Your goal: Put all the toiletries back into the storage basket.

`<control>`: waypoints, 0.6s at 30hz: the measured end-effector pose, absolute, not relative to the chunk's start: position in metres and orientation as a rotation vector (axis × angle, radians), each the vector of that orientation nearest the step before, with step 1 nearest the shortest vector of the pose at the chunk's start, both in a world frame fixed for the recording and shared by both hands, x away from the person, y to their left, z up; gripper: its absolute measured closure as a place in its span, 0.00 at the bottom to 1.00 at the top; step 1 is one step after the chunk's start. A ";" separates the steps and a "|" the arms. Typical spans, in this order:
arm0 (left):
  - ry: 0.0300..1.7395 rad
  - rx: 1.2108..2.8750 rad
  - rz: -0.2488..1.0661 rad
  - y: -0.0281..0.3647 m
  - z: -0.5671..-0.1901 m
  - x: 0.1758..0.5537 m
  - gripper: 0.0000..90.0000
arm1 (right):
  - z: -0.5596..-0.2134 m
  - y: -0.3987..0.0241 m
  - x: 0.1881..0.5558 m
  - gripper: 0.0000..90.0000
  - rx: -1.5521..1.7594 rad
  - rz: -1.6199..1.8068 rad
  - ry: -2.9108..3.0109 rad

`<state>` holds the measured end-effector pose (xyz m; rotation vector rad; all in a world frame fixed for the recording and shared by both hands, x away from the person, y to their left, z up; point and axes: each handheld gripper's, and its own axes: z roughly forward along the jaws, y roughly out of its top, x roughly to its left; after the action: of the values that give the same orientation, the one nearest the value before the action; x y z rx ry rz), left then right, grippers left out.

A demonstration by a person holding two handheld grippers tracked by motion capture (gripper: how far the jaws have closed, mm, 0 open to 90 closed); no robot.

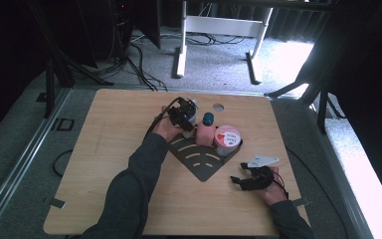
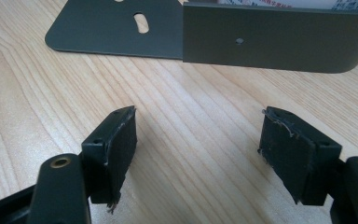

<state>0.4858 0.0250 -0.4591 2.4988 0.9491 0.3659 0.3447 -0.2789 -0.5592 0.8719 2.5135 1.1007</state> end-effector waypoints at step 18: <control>0.957 2.495 0.342 0.020 -0.466 0.491 0.61 | -0.559 -0.279 0.345 0.30 0.871 1.101 2.514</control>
<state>0.4906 0.0198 -0.4664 2.4949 0.9570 0.3422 0.3446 -0.2788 -0.5593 0.8709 2.5139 1.1014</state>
